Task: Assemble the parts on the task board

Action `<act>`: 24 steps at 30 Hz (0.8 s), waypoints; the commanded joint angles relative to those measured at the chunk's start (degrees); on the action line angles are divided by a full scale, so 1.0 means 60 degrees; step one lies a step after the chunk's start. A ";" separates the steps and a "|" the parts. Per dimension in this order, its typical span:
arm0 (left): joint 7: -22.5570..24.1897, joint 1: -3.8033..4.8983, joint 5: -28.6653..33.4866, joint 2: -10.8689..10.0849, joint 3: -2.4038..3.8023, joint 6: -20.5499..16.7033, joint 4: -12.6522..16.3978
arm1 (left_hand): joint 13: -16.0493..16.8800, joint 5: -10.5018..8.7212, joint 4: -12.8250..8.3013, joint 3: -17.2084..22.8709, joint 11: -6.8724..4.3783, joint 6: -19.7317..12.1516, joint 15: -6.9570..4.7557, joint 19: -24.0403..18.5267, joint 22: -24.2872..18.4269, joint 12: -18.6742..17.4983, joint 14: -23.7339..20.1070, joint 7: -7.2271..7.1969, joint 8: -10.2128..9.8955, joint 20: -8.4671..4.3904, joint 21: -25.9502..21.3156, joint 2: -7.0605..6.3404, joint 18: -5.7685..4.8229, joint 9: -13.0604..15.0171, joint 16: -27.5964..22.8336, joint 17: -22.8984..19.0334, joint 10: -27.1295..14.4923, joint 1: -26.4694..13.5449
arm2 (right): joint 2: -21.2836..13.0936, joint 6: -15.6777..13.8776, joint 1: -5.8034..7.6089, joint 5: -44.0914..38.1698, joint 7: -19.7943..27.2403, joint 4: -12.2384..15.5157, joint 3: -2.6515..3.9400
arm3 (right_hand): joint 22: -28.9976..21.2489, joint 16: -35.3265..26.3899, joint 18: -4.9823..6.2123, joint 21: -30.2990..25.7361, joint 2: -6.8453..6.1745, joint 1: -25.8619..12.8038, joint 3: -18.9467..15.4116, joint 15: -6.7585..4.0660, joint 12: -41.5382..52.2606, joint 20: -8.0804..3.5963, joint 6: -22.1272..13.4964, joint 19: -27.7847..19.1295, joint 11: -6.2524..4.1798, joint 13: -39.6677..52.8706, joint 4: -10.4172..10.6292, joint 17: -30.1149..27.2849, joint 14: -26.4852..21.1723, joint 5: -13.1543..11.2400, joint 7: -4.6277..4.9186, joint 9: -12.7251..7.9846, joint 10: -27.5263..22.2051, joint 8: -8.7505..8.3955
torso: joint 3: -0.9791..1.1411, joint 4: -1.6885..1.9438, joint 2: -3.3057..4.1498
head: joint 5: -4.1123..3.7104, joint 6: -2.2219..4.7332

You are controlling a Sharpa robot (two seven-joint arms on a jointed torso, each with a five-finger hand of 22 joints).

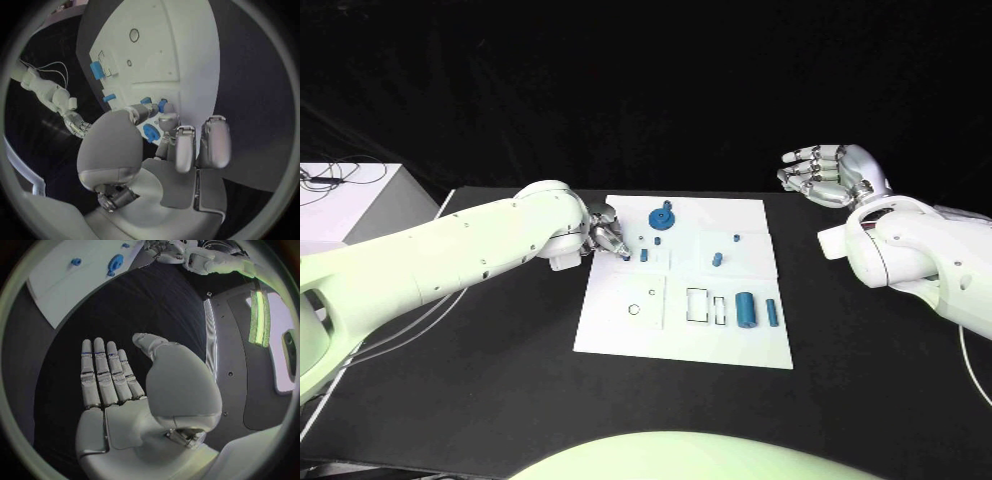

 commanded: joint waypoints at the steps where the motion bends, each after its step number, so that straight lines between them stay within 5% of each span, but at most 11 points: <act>1: -0.0036 -0.0027 0.0084 -0.0014 -0.0018 0.0402 -0.0067 | 0.0044 0.0044 -0.1932 0.1861 -0.0002 0.0079 -0.0070 0.0076 0.0258 0.0053 0.1014 -0.0032 -0.0039 -0.0006 0.0039 -0.0026 -0.0081 -0.0008 0.0053 0.2469 0.0086 0.0082 | 0.0011 0.0143 -0.0004 -0.0020 0.0090 -0.0005 0.0005 | -0.0008 -0.0053 0.0052 -0.0028 0.0024 -0.0092 -0.0026 0.0003 -0.0045 -0.0010 0.0044 -0.0079 0.0047 -0.0006 -0.0034 -0.0008 0.0035 0.0050 0.0615 -0.0007 0.0033 -0.0057 | 0.0003 -0.0017 0.0001 | 0.0009 -0.0004; 24: -0.0135 -0.0006 0.0158 0.0021 -0.0007 0.0970 -0.0238 | 0.0217 0.0304 -0.1985 0.1860 -0.0031 0.0230 -0.0092 0.0104 0.0309 0.0128 0.1028 -0.0062 -0.0127 -0.0020 0.0072 -0.0103 -0.0091 -0.0024 0.0076 0.2515 0.0196 0.0070 | 0.0023 0.0136 -0.0017 -0.0020 0.0094 -0.0027 0.0004 | -0.0035 -0.0067 0.0053 -0.0027 0.0024 -0.0108 -0.0039 0.0005 -0.0047 -0.0007 0.0045 -0.0083 0.0048 -0.0026 -0.0028 -0.0023 0.0036 0.0048 0.0616 -0.0015 0.0031 -0.0061 | -0.0006 0.0005 0.0003 | -0.0061 -0.0008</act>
